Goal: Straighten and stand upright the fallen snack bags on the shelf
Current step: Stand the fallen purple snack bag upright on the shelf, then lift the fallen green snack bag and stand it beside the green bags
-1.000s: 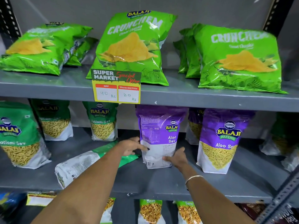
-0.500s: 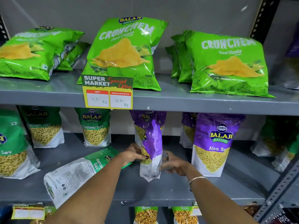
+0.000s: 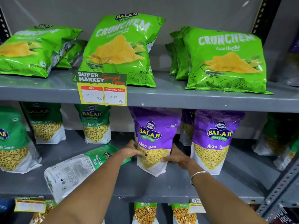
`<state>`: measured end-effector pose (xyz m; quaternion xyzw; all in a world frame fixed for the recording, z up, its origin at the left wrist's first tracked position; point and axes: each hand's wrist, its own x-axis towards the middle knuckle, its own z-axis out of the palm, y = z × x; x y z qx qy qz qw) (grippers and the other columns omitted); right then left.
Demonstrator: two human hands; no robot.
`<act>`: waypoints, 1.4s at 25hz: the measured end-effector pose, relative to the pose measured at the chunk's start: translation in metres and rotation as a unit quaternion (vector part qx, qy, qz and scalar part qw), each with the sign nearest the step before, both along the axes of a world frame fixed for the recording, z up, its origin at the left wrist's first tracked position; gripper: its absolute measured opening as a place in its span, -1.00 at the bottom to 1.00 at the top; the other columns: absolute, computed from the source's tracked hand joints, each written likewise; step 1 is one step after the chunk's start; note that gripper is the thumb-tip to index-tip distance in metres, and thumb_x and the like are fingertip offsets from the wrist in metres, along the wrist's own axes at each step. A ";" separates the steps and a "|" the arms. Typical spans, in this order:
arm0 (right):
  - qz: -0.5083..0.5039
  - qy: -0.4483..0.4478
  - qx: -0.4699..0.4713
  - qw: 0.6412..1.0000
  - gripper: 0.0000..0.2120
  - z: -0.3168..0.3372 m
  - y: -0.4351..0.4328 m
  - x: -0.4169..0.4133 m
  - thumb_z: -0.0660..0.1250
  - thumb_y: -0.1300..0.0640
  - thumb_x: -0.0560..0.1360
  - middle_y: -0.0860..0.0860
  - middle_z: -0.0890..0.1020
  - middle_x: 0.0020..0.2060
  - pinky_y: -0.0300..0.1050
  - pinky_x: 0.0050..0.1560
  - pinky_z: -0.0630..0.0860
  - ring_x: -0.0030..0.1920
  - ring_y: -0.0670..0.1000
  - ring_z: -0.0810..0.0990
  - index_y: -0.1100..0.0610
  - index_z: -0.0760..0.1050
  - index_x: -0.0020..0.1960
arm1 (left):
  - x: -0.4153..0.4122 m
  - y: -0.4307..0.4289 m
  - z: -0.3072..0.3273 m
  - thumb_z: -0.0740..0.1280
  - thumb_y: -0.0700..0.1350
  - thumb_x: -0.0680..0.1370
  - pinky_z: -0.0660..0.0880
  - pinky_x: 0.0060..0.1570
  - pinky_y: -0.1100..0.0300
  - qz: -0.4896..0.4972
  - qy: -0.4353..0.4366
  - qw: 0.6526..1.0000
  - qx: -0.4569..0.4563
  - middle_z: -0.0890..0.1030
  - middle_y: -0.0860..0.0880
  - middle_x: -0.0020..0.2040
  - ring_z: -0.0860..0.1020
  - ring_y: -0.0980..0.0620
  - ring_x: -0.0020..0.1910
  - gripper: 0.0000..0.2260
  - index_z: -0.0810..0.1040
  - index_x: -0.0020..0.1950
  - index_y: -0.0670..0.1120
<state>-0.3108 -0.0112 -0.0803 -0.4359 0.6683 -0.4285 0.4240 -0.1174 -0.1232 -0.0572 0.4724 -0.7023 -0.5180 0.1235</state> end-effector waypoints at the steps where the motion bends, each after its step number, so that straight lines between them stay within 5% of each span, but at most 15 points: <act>1: -0.007 0.007 -0.011 1.000 -0.23 0.001 0.002 -0.002 0.44 0.50 0.24 0.19 0.57 0.17 -0.25 -0.11 0.60 -0.01 -0.01 0.61 0.28 0.22 0.38 | 0.000 0.001 0.001 0.56 -0.22 0.21 0.42 0.15 0.06 0.004 -0.003 1.000 -0.007 0.52 -0.15 0.15 0.46 -0.03 0.08 -0.42 0.31 0.09 -0.13; 5: 0.006 -0.029 -0.034 0.999 -0.54 0.006 0.006 -0.004 0.32 0.55 0.36 0.06 0.63 -0.10 -0.43 -0.34 0.54 -0.30 -0.20 0.65 0.31 0.39 0.23 | 0.003 0.004 -0.004 0.55 -0.30 0.23 0.41 0.27 0.07 0.020 0.028 0.999 -0.022 0.52 -0.16 0.25 0.49 -0.09 0.23 -0.26 0.25 0.30 -0.23; 9: 0.048 -0.055 -0.068 0.995 -0.54 0.006 0.002 0.002 0.40 0.50 0.32 0.12 0.59 0.04 -0.38 -0.20 0.59 -0.06 -0.04 0.62 0.18 0.41 0.12 | 0.001 -0.011 -0.033 0.55 -0.02 -0.05 0.46 0.29 -0.09 0.019 0.062 0.997 -0.034 0.60 -0.15 0.24 0.56 -0.12 0.22 -0.14 0.47 0.23 -0.17; 12: 0.056 -0.040 -0.057 0.996 -0.61 0.008 0.001 0.002 0.36 0.53 0.35 0.07 0.62 -0.09 -0.45 -0.33 0.54 -0.19 -0.13 0.64 0.17 0.44 0.04 | 0.008 0.008 -0.016 0.57 -0.04 0.08 0.45 0.30 -0.01 0.026 0.014 0.998 -0.049 0.58 -0.13 0.26 0.54 -0.12 0.25 -0.21 0.44 0.26 -0.16; 15: 0.040 0.047 0.153 0.986 -0.86 0.009 -0.001 -0.009 0.37 0.35 0.41 -0.02 0.56 -0.60 -0.29 -0.58 0.42 -0.68 -0.16 0.48 0.17 0.46 -0.22 | 0.030 0.015 0.000 0.49 -0.14 0.36 0.41 0.29 0.07 0.051 -0.068 0.991 -0.106 0.47 -0.18 0.32 0.45 -0.14 0.32 -0.39 0.36 0.35 -0.22; 18: 0.162 0.065 0.393 0.903 -0.89 0.013 -0.010 0.012 0.33 0.17 0.44 0.10 0.65 -0.54 -0.11 -0.40 0.61 -0.51 0.04 0.66 0.23 0.52 -0.19 | 0.080 -0.012 0.012 0.40 0.01 0.45 0.38 0.32 0.08 0.059 -0.168 0.971 -0.157 0.41 -0.18 0.37 0.40 -0.14 0.36 -0.42 0.36 0.39 -0.20; 20: 0.216 0.022 0.410 0.886 -0.79 0.011 -0.026 0.049 0.26 0.12 0.51 0.10 0.69 -0.47 -0.09 -0.38 0.65 -0.42 0.05 0.70 0.25 0.50 -0.20 | 0.123 -0.046 0.009 0.34 0.12 0.44 0.37 0.31 0.10 0.045 -0.223 0.960 -0.166 0.43 -0.11 0.39 0.41 -0.11 0.36 -0.41 0.38 0.41 -0.11; 22: 0.192 -0.036 0.375 0.906 -0.76 0.004 -0.044 0.091 0.29 0.09 0.50 0.11 0.68 -0.51 -0.07 -0.42 0.64 -0.46 0.05 0.69 0.25 0.45 -0.22 | 0.166 -0.070 0.012 0.31 0.09 0.47 0.41 0.15 0.12 0.033 -0.231 0.961 -0.149 0.51 -0.02 0.27 0.50 -0.07 0.19 -0.51 0.44 0.36 -0.08; 25: 0.029 -0.130 0.241 0.961 -0.79 -0.020 -0.073 0.143 0.39 0.09 0.41 0.13 0.60 -0.65 -0.13 -0.54 0.56 -0.62 0.07 0.60 0.22 0.42 -0.22 | 0.221 -0.094 0.005 0.27 0.10 0.52 0.39 -0.07 0.17 0.024 -0.244 0.967 -0.069 0.53 -0.05 -0.05 0.48 -0.01 -0.13 -0.71 0.53 0.02 -0.11; 29: -0.172 -0.283 0.109 0.937 -0.87 -0.046 -0.103 0.208 0.26 0.16 0.50 0.07 0.61 -0.64 -0.15 -0.63 0.54 -0.65 0.02 0.58 0.23 0.50 -0.07 | 0.263 -0.124 -0.010 0.48 0.12 0.31 0.45 0.18 0.21 -0.097 -0.190 0.974 0.079 0.52 0.00 0.33 0.48 -0.08 0.29 -0.37 0.50 0.28 -0.17; 31: -0.225 -0.333 0.048 0.915 -0.61 -0.052 -0.113 0.221 0.39 0.18 0.41 0.10 0.67 -0.54 0.04 -0.52 0.59 -0.55 0.06 0.64 0.22 0.47 0.21 | 0.266 -0.133 -0.019 0.37 -0.02 0.48 0.39 0.22 0.15 -0.107 -0.140 0.972 0.152 0.71 -0.02 0.03 0.55 -0.07 0.13 -0.67 0.57 0.12 -0.23; 33: -0.263 -0.334 0.009 0.905 -0.30 -0.051 -0.116 0.223 0.63 0.17 0.08 0.11 0.69 -0.50 0.09 -0.40 0.62 -0.50 0.07 0.67 0.22 0.48 0.18 | 0.268 -0.132 -0.023 0.33 -0.07 0.52 0.52 0.04 0.03 -0.126 -0.093 0.969 0.192 0.73 -0.04 -0.33 0.63 -0.02 -0.18 -0.81 0.59 -0.11 -0.20; 35: -0.266 -0.334 -0.020 0.904 -0.59 -0.021 -0.107 0.234 0.53 0.22 0.26 0.10 0.68 -0.54 0.00 -0.53 0.60 -0.54 0.04 0.65 0.23 0.49 0.05 | 0.269 -0.131 -0.017 0.37 -0.10 0.49 0.61 -0.27 0.15 -0.124 -0.077 0.963 0.226 0.69 0.00 -0.43 0.64 0.08 -0.39 -0.87 0.55 -0.16 -0.16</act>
